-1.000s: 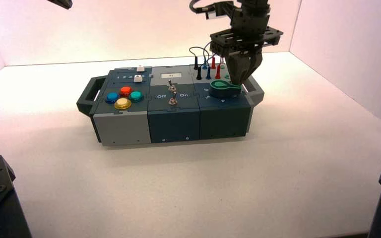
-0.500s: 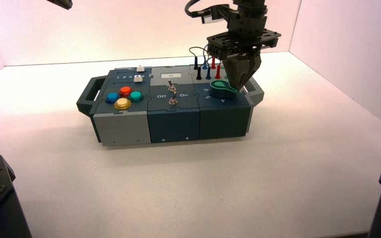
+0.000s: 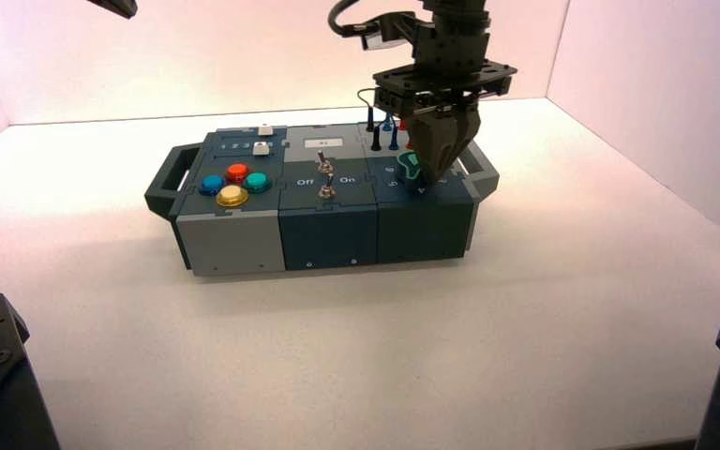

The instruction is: Turn the knob to position 5.

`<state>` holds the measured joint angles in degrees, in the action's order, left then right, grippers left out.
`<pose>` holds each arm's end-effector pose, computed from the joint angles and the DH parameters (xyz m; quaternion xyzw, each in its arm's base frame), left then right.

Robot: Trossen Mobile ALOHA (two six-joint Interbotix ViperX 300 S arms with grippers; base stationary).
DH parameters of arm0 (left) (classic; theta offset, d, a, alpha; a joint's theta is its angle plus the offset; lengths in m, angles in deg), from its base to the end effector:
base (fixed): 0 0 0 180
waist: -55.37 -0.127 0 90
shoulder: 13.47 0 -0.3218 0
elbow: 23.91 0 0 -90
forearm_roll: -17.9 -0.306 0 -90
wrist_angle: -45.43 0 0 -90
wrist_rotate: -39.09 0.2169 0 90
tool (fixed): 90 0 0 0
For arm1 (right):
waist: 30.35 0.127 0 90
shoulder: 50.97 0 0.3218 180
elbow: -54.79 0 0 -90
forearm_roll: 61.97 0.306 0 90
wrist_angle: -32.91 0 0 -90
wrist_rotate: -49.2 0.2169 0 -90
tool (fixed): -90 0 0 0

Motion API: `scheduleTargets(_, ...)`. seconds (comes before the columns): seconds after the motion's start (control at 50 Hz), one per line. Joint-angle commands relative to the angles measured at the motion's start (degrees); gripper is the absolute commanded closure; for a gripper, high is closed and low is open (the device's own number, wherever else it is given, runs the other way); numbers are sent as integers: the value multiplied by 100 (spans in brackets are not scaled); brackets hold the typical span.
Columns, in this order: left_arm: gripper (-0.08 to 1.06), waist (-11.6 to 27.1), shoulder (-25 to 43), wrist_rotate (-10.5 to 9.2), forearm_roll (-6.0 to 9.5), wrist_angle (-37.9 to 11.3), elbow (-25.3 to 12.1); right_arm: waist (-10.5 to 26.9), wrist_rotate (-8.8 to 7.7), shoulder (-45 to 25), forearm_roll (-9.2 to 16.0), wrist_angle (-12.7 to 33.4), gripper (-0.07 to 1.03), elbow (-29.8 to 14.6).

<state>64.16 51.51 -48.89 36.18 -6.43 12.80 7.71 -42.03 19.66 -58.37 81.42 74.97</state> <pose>0.2507 -0.0929 0.1708 -0.0942 0.5276 -0.1280 0.8345 0.2695 0.2239 0.0192 -0.2042 0.6644 0.2438 0.6764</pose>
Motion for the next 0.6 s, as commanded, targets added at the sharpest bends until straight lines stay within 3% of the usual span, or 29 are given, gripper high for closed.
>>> scheduleTargets(0.02, 100, 35, -18, 26, 18, 35, -193, 35, 18, 220, 26, -26, 99, -185)
scheduleTargets(0.6, 100, 35, -9, 44, 18, 35, -193, 202, 26, 220, 88, 123, 99, -325)
